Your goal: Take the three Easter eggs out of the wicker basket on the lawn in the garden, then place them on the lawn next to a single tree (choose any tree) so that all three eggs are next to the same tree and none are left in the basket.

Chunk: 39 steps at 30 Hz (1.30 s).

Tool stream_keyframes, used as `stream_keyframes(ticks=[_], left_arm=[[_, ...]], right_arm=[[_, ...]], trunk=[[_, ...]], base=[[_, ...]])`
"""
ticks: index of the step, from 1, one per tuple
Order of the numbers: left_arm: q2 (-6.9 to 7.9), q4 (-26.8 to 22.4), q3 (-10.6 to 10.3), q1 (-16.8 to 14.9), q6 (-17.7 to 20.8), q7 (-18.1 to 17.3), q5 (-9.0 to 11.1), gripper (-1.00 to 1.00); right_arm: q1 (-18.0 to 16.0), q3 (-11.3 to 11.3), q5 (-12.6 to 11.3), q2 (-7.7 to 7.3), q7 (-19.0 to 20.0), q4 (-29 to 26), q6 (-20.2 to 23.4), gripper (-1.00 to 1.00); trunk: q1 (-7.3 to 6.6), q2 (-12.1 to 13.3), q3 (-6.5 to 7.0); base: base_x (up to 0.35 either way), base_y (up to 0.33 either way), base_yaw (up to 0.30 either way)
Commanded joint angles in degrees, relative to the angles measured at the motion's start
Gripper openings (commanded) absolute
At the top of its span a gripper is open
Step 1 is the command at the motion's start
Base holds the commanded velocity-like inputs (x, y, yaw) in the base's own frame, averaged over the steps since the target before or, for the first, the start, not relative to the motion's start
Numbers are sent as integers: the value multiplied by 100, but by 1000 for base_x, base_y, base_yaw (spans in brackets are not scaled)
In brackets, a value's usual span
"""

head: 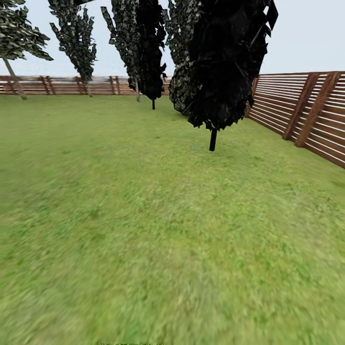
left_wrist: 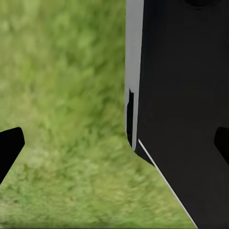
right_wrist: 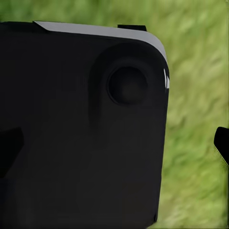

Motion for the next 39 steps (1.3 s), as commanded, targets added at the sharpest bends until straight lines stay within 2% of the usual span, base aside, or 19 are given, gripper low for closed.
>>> stream_keyframes(ticks=[1,39], left_arm=[[0,-3,0,-2,1,-1,1,100],[0,-3,0,0,1,-2,1,100]], right_arm=[[-2,5,7,-1,-6,3,-18,100],[-2,5,8,1,-6,20,-18,100]], trunk=[[0,-2,-7],[0,-2,-91]], base=[[0,0,285],[0,0,282]])
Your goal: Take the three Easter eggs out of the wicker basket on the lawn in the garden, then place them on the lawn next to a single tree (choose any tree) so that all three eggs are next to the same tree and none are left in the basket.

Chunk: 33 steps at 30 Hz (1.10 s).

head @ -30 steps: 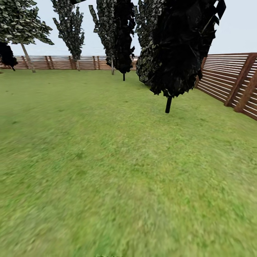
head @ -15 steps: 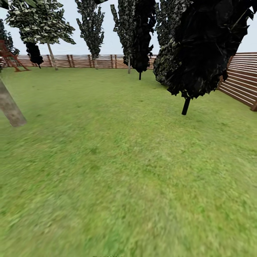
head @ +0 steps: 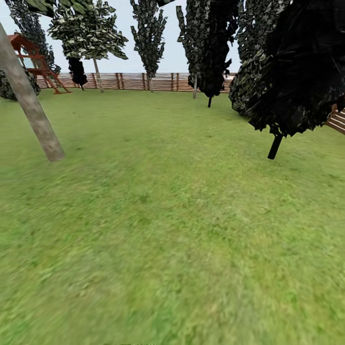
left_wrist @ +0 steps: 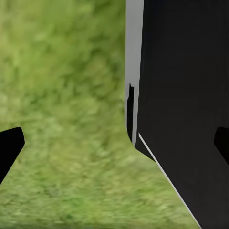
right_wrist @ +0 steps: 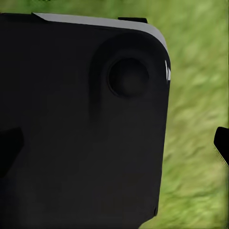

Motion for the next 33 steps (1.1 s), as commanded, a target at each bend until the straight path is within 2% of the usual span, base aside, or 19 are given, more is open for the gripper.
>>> stream_keyframes(ticks=[1,33], left_arm=[[0,-3,0,-2,1,0,1,100],[0,-3,0,-3,1,3,1,100]], right_arm=[[-2,5,7,0,-6,3,-18,100],[-2,5,-1,-12,-6,-5,-18,100]], trunk=[[0,-2,-4],[0,-2,-4]], base=[[0,0,283],[0,0,292]])
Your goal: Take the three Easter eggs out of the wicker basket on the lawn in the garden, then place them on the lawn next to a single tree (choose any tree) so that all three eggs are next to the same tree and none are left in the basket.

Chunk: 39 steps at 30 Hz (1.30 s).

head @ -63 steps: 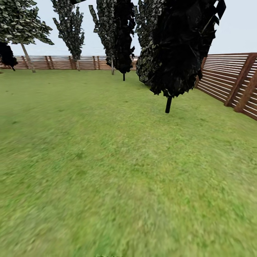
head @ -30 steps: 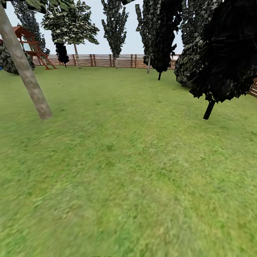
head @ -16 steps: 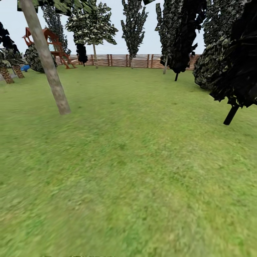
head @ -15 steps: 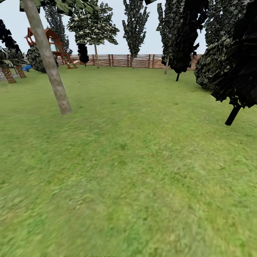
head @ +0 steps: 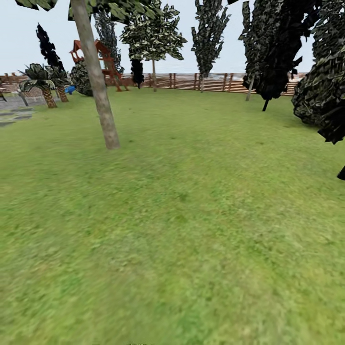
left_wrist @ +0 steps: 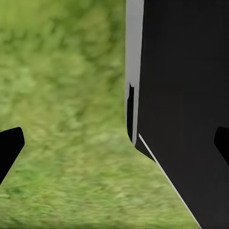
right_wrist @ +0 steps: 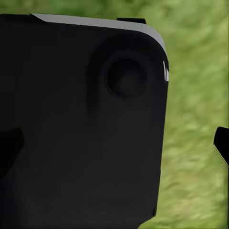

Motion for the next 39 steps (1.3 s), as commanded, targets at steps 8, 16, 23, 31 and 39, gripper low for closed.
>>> stream_keyframes(ticks=[8,16,23,31,39], left_arm=[[0,-3,0,0,1,-1,1,100],[0,-3,0,0,1,-1,1,100],[0,-3,0,-1,1,-2,1,100],[0,-3,0,2,1,-1,1,100],[0,-3,0,1,1,-1,1,100]], right_arm=[[-2,5,7,10,-6,3,-18,100],[-2,5,10,14,-6,15,-18,100],[-2,3,-1,-8,-6,0,-18,100],[-2,-3,-6,-10,-6,-5,-18,100],[-2,-3,-3,-5,0,-6,-18,100]], trunk=[[0,-2,-4],[0,-2,-4],[0,-2,-4],[0,-2,-4],[0,-2,-4]], base=[[0,0,292],[0,0,292],[0,0,292],[0,0,292],[0,0,293]])
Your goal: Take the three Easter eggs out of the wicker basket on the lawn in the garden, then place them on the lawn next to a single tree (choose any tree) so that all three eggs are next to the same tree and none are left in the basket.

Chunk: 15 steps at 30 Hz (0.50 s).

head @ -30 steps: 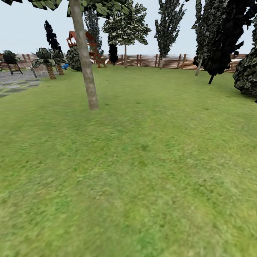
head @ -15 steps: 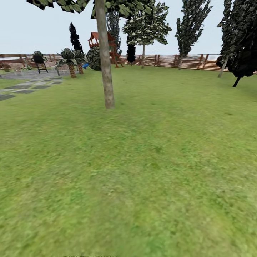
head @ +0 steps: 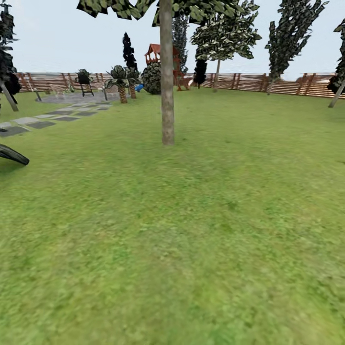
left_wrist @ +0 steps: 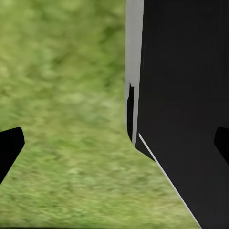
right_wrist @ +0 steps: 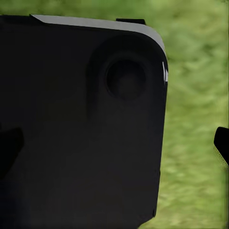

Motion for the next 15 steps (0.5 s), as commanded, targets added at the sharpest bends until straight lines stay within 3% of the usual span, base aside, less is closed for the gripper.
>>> stream_keyframes(ticks=[1,12,15], left_arm=[[0,-3,0,-2,1,0,1,100],[0,-3,0,-1,1,0,1,100],[0,-3,0,1,1,-1,1,100]], right_arm=[[-2,5,6,4,-4,3,-18,100],[-2,5,-2,-9,23,3,-15,100],[-2,5,-12,-21,27,8,-7,100]], trunk=[[0,-2,-4],[0,-2,-4],[0,-2,-4]], base=[[0,0,295],[0,0,298],[0,0,148]])
